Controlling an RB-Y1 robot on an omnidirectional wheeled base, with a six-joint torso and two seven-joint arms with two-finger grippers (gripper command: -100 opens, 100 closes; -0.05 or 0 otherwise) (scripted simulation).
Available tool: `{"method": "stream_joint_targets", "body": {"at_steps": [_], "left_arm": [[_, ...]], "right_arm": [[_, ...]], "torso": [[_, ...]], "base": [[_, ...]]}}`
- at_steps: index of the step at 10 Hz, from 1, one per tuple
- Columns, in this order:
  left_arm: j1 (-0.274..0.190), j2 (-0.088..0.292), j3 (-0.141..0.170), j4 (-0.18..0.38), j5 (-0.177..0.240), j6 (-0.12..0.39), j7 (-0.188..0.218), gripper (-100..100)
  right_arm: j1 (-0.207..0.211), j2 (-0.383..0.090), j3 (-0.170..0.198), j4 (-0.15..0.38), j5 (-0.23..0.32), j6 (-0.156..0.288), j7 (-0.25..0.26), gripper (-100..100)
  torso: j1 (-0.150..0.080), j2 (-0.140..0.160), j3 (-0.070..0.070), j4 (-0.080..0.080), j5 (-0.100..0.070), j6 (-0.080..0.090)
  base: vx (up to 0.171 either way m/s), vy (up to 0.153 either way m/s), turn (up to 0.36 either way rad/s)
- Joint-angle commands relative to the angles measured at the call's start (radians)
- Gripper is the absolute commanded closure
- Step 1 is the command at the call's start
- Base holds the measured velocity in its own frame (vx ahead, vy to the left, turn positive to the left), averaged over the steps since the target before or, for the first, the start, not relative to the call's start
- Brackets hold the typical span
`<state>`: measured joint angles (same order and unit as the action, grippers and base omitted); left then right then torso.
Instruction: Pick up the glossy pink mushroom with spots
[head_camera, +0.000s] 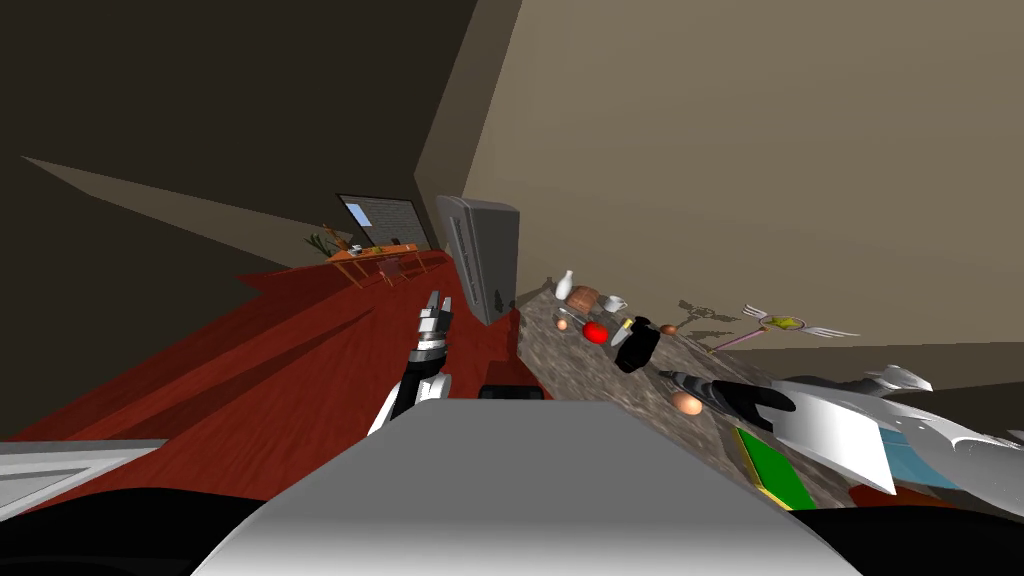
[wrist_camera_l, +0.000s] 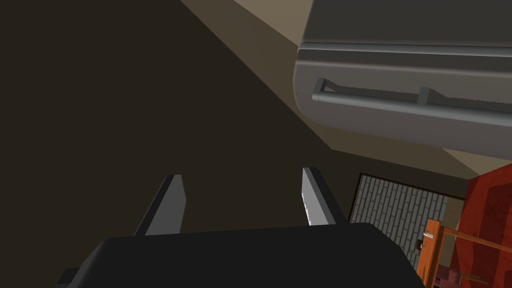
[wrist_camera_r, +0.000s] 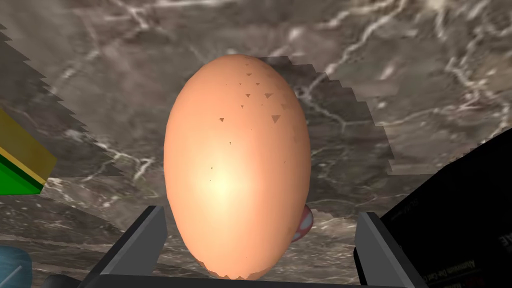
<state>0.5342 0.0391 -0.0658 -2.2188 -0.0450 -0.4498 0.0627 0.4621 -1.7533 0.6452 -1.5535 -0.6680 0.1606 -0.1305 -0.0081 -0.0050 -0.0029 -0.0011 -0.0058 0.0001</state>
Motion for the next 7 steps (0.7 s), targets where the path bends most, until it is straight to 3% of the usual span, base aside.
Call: {"method": "stream_joint_targets", "body": {"at_steps": [1,3,4,7], "left_arm": [[0.000,0.000,0.000,0.000,0.000,0.000,0.000,0],[0.000,0.000,0.000,0.000,0.000,0.000,0.000,0],[0.000,0.000,0.000,0.000,0.000,0.000,0.000,0],[0.000,0.000,0.000,0.000,0.000,0.000,0.000,0]], "right_arm": [[-0.002,0.029,-0.003,0.018,0.014,0.003,0.005,-100],[0.000,0.033,-0.006,0.021,0.019,0.004,0.004,-100],[-0.001,0.034,-0.005,0.023,0.019,0.005,0.005,100],[-0.001,0.033,-0.006,0.023,0.019,0.005,0.005,100]], "torso": [[0.000,0.000,0.000,0.000,0.000,0.000],[-0.005,-0.003,-0.002,-0.001,-0.005,-0.002],[-0.006,-0.003,-0.002,-0.001,-0.005,-0.002],[-0.008,-0.004,-0.003,-0.002,-0.007,-0.002]], "base": [[0.023,-0.012,0.022],[0.016,-0.007,0.013],[0.000,0.000,0.000],[0.000,0.000,0.000]]}}
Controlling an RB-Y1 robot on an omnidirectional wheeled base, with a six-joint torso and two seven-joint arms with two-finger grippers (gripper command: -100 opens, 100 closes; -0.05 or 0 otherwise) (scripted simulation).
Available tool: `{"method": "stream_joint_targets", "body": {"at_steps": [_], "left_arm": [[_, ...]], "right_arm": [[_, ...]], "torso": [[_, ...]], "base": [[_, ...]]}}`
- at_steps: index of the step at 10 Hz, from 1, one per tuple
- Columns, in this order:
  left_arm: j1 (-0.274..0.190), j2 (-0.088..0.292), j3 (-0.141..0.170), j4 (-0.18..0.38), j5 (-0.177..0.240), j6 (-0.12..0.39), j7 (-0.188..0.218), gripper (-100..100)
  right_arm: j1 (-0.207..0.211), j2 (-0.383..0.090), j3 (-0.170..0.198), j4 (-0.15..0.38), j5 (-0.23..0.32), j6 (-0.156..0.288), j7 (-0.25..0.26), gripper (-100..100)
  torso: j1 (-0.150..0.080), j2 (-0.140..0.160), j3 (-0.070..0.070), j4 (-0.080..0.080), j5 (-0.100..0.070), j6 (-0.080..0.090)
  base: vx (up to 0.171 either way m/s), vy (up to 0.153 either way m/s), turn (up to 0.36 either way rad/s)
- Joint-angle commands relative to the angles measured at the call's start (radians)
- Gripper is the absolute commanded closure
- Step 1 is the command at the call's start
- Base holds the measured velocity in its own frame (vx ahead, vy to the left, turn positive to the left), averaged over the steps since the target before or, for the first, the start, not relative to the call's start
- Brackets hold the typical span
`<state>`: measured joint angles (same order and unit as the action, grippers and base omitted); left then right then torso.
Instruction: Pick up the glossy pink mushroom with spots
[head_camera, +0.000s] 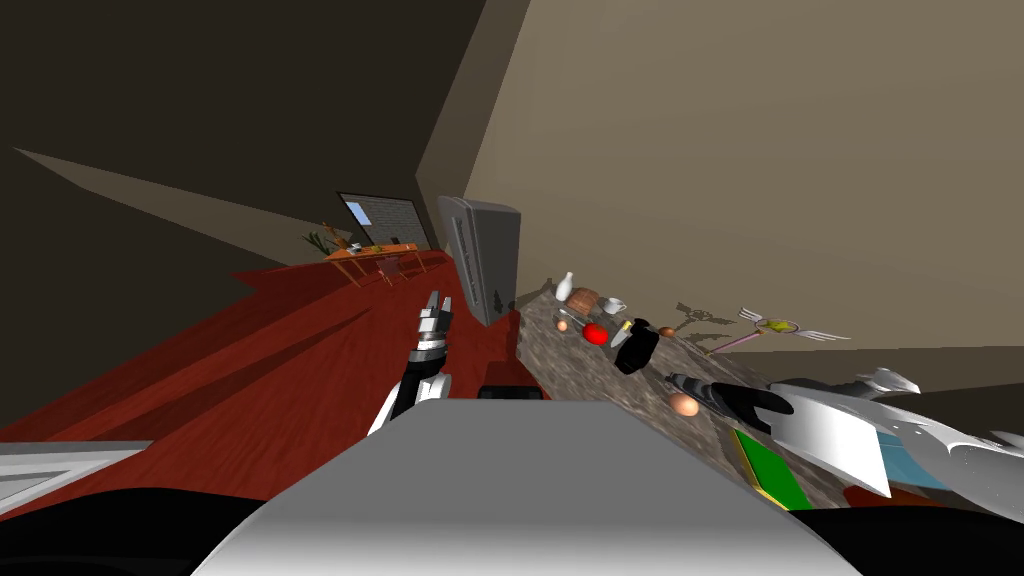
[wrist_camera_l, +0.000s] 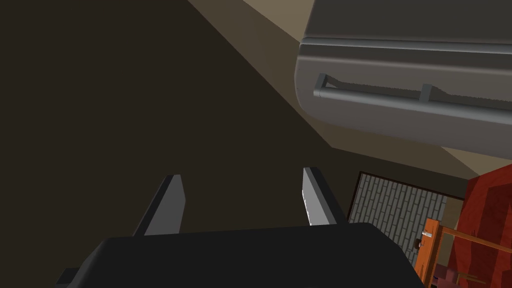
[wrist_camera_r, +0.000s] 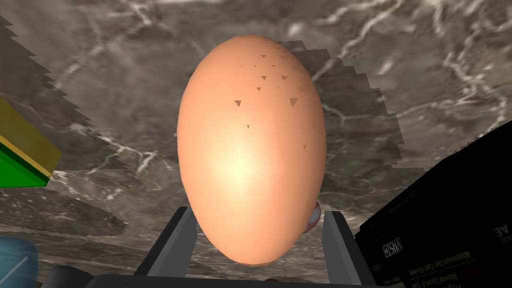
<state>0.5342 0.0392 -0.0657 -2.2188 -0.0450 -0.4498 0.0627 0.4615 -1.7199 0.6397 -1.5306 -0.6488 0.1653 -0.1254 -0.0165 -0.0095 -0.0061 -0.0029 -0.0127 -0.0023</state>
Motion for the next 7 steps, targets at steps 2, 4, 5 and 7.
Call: {"method": "stream_joint_targets", "body": {"at_steps": [2,4,5,7], "left_arm": [[0.000,0.000,0.000,0.000,0.000,0.000,0.000,0],[0.000,0.000,0.000,0.000,0.000,0.000,0.000,0],[0.000,0.000,0.000,0.000,0.000,0.000,0.000,0],[0.000,0.000,0.000,0.000,0.000,0.000,0.000,0]], "right_arm": [[0.000,0.000,0.000,0.000,0.000,0.000,0.000,0],[0.000,-0.043,0.005,-0.033,-0.023,-0.002,-0.008,100],[0.000,-0.058,0.006,-0.044,-0.030,-0.002,-0.012,100],[0.006,-0.052,-0.001,-0.041,-0.022,-0.001,-0.016,0]], "torso": [[0.000,0.000,0.000,0.000,0.000,0.000],[0.000,0.001,0.000,0.000,0.000,0.000],[0.001,0.002,0.001,0.000,0.001,0.000],[0.001,0.001,0.001,0.000,0.000,0.000]], "base": [[0.000,0.000,0.000],[-0.021,0.007,-0.032],[-0.023,0.010,-0.026],[-0.004,0.002,-0.002]]}}
